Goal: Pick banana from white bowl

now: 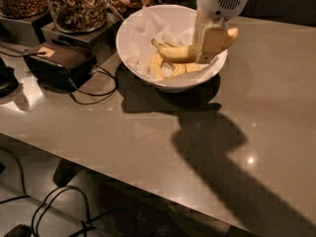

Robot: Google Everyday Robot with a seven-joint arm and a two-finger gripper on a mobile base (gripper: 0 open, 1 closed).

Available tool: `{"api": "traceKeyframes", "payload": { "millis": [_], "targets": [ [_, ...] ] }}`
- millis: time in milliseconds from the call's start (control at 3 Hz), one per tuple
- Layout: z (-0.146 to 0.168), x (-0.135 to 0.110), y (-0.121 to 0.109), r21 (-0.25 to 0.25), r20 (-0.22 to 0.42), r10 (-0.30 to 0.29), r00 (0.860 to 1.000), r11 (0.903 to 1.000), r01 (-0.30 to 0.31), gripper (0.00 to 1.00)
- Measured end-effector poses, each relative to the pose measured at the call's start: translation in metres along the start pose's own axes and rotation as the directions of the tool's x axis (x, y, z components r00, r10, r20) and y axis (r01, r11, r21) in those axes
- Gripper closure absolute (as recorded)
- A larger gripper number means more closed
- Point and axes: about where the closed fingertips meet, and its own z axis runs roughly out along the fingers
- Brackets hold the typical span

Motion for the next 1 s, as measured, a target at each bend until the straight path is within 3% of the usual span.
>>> {"api": "traceKeyframes", "payload": {
  "millis": [333,667,1000],
  "targets": [
    [0.001,-0.004,-0.007,0.024,0.011,-0.002,1.0,0.9997,0.001,1.0],
    [-0.004,-0.001,0.006,0.029,0.022,0.008,1.0,0.9995,-0.009,1.0],
    [-0.009,0.006,0.042,0.0,0.044,0.057,0.997,0.9984,-0.057,1.0]
  ]
}}
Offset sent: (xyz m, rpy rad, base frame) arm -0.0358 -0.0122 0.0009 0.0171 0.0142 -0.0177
